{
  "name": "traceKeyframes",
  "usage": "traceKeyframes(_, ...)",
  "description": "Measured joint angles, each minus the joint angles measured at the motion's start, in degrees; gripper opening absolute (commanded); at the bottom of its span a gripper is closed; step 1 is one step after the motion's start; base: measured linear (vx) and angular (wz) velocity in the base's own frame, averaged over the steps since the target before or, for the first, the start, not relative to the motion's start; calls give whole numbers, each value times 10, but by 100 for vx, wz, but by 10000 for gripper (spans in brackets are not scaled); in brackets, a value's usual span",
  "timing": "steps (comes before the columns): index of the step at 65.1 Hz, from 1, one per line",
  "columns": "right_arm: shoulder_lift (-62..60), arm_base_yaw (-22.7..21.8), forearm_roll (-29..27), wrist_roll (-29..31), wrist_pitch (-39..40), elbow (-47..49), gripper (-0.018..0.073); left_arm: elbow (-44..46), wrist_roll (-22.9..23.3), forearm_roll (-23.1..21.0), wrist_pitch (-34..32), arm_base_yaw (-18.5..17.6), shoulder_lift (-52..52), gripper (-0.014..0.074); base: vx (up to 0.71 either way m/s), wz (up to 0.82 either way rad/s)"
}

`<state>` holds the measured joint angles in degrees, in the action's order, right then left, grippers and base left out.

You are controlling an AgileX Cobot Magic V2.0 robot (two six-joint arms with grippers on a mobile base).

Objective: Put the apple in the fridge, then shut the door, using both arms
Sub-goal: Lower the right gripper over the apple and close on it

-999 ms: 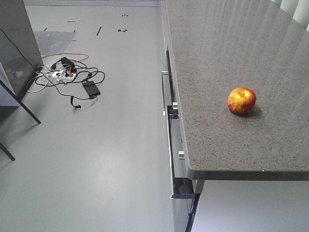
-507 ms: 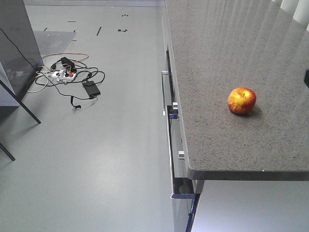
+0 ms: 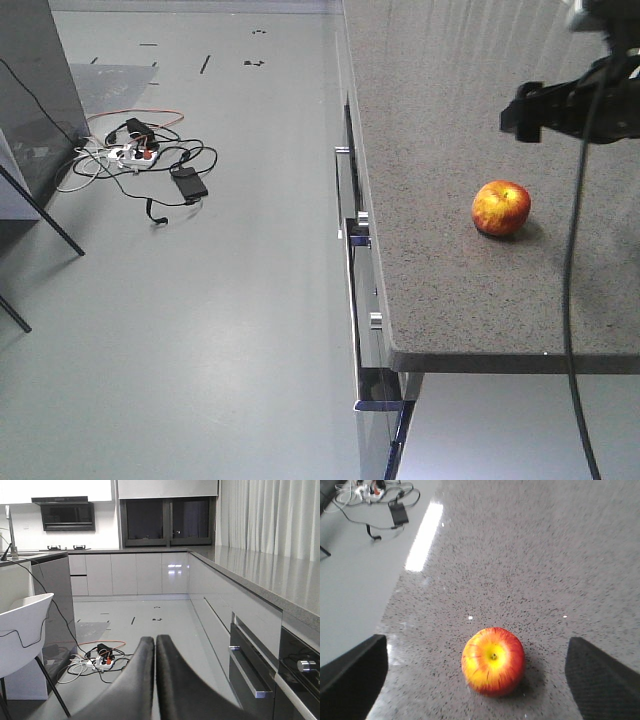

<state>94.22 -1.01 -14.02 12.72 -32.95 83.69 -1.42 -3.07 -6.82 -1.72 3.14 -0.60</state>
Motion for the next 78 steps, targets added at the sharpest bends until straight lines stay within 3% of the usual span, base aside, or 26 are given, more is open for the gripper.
traceKeyframes(20, 136, 0, 0, -8, -23, 82, 671, 0, 0, 0, 0, 0, 0, -7, 0, 0)
traceKeyframes(67, 238, 0, 0, -10, 6, 86, 645, 0, 0, 0, 0, 0, 0, -7, 0, 0)
traceKeyframes(78, 241, 0, 2, -10, 2, 87, 589, 0, 0, 0, 0, 0, 0, -7, 0, 0)
